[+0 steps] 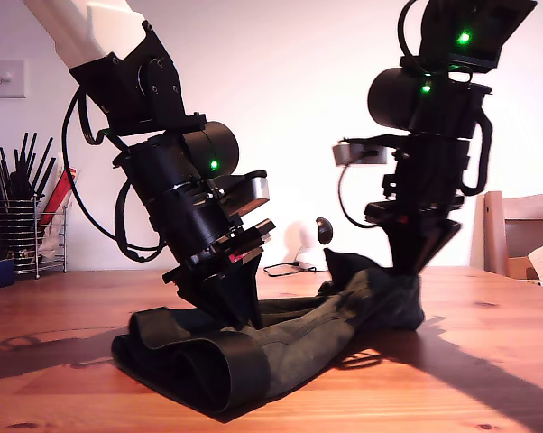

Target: Fold the underwear in front of you. After folding it, place it to the right side.

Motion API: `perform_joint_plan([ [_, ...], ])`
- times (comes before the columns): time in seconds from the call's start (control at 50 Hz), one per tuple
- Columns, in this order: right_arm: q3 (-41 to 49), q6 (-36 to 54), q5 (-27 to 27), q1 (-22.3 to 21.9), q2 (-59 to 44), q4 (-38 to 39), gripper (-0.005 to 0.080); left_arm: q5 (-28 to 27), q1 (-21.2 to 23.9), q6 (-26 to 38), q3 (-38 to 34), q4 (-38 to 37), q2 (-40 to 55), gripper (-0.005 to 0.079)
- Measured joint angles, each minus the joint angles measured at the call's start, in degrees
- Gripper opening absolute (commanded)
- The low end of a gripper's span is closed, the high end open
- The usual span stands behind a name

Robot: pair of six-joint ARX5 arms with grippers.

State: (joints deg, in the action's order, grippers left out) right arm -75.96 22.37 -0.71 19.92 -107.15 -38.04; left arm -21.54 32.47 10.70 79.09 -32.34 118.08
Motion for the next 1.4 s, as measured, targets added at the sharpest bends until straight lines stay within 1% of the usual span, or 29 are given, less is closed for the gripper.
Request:
perform_joint_plan([
  [0.06,0.00,0.00,0.11,-0.63,0.00,-0.11,0.0180,0.02,0.00,0.00,0.00,0.00,0.00,0.0037],
  [0.12,0.00,0.00,2.08,-1.73,0.00,-0.22,0.0296,0.09,0.00,0.00,0.00,-0.02,0.00,0.0037],
  [0.16,0.00,0.00,2.80,-2.62,0.00,-0.17,0.0340,0.07,0.00,0.00,0.00,-0.07,0.00,0.0037],
  [0.18,0.00,0.00,3.06,-3.17,0.00,-0.17,0.0347,0.07,0.00,0.00,0.00,-0.13,0.00,0.0037],
  [0.28,0.00,-0.68,4.79,-5.20,0.00,-0.17,0.0348,0.07,-0.02,0.00,-0.02,-0.17,0.00,0.0037],
  [0.34,0.00,-1.88,4.76,-6.27,0.00,-0.22,0.0348,0.02,-0.09,-0.02,-0.02,-0.20,0.00,0.0037],
  [0.36,0.00,-4.50,4.50,-6.51,0.00,-0.31,0.0348,0.02,-0.15,-0.02,-0.04,-0.20,0.00,0.0037],
  [0.46,0.00,-5.75,3.37,-6.75,0.00,-1.49,0.0348,-0.02,-0.31,-0.02,-0.11,-0.20,-0.13,0.0037],
  [0.54,0.00,-6.45,-0.04,-5.86,0.00,-1.70,0.0348,-0.72,-0.37,-0.02,-0.44,0.07,-0.26,0.0037],
  [0.56,0.00,-6.86,-1.60,-5.55,0.00,-1.79,0.0348,-0.98,-0.39,-0.02,-0.55,0.20,-0.31,0.0037],
  [0.74,0.00,-9.07,-8.39,-2.29,0.04,-3.37,0.0347,-1.99,-0.74,-0.22,-2.38,0.11,-2.38,0.0037],
  [0.84,0.00,-11.82,-15.74,-1.05,0.68,-3.61,0.0346,-2.12,-0.81,-0.24,-2.62,0.20,-4.57,0.0037],
  [0.92,0.00,-13.25,-20.37,0.44,2.05,-3.41,0.0331,-2.23,-1.09,-0.24,-2.60,0.42,-6.58,0.0037],
  [0.98,0.00,-13.44,-21.73,1.36,3.34,-3.06,0.0295,-2.23,-1.29,-0.24,-2.60,0.66,-7.72,0.0037],
  [1.06,0.00,-13.55,-22.03,2.80,4.42,-2.08,0.0181,-1.68,-1.95,-0.24,-2.58,0.57,-8.22,0.0035],
  [1.1,0.00,-13.55,-22.21,3.76,4.50,-1.27,0.0086,-1.22,-2.25,-0.24,-2.58,0.28,-8.22,0.0022],
  [1.14,0.00,-14.01,-22.51,4.72,4.50,-0.48,-0.0011,0.37,-2.64,-0.26,-2.58,-0.35,-8.20,0.0006],
  [1.22,0.00,-15.67,-22.58,6.75,4.50,1.16,-0.0013,2.14,-3.74,-0.24,-2.58,-1.14,-8.20,-0.0014],
  [1.28,0.00,-16.35,-22.73,8.41,4.50,2.49,-0.0013,2.32,-5.03,-0.24,-2.58,-2.14,-8.20,-0.0017],
  [1.4,0.00,-16.55,-23.17,11.50,4.02,2.78,-0.0013,2.56,-7.56,-0.24,-2.58,-4.59,-8.20,-0.0019],
])
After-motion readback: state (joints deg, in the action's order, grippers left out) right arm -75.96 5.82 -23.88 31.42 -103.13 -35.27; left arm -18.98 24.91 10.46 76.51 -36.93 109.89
